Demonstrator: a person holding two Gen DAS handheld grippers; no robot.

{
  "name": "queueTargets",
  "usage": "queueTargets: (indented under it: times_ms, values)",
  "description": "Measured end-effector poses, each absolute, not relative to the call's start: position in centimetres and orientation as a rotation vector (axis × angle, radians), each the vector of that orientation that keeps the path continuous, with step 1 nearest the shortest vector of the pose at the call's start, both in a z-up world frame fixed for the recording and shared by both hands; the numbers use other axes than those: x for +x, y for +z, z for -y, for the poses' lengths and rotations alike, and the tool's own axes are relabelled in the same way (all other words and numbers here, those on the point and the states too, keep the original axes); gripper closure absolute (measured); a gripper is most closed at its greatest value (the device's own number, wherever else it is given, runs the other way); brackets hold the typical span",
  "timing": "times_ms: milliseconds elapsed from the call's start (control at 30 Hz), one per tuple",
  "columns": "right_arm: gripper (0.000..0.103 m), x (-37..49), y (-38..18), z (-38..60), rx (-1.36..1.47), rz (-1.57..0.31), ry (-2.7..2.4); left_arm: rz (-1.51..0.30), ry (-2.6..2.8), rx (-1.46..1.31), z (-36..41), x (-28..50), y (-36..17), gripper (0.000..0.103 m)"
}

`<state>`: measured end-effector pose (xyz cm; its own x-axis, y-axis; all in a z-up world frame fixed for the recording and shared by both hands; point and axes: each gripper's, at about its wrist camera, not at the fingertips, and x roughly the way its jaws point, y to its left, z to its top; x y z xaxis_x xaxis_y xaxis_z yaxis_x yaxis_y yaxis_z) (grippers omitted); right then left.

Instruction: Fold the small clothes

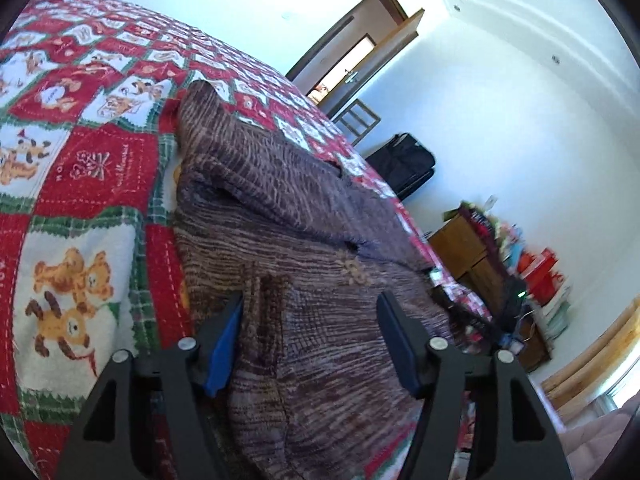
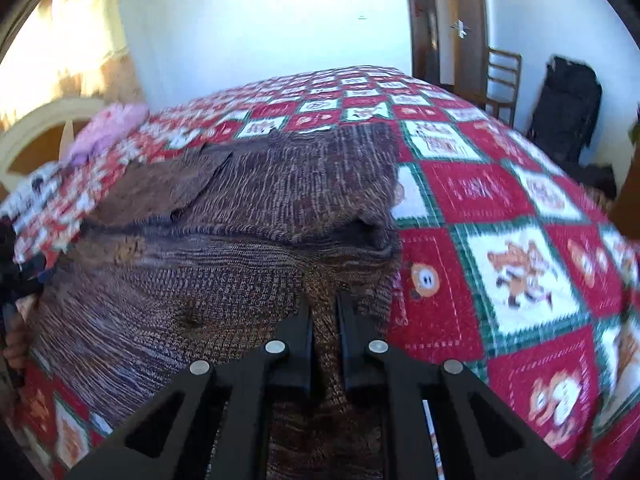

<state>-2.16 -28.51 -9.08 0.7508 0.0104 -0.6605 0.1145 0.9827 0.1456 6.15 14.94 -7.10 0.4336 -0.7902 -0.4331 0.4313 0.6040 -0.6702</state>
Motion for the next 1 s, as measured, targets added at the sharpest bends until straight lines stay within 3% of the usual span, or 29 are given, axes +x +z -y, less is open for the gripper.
queueTargets:
  times_ms: [233,300,567,600,633,1000]
  values:
    - [0.093,-2.6,-10.1,30.1,0.318,-0.666,-0.033,-0.786,-0.81,-0.577,-16.2,6.2,-7.4,0.038]
    - [0.093,-2.8,-10.2,30.3,0.337,-0.658,-0.032,-0.814,-0.779,-0.547,-15.8,6.6,-7.7,0.051]
    - [0.093,-3.0,-10.5,30.4,0.37,-0.644,-0.031,-0.835,-0.755,-0.567,-16.1,6.7,-8.4,0.078]
    - [0.093,-3.0,-10.5,30.4,0.37,-0.644,-0.031,-0.836,-0.755,-0.591,-16.4,6.7,-8.5,0.091]
    - [0.093,-3.0,-10.5,30.4,0.37,-0.644,-0.031,-0.839,-0.751,-0.602,-16.6,6.7,-8.7,0.095]
    - [0.093,-3.0,-10.5,30.4,0.376,-0.641,-0.03,-0.837,-0.607,-0.502,-16.4,5.8,-8.3,0.097]
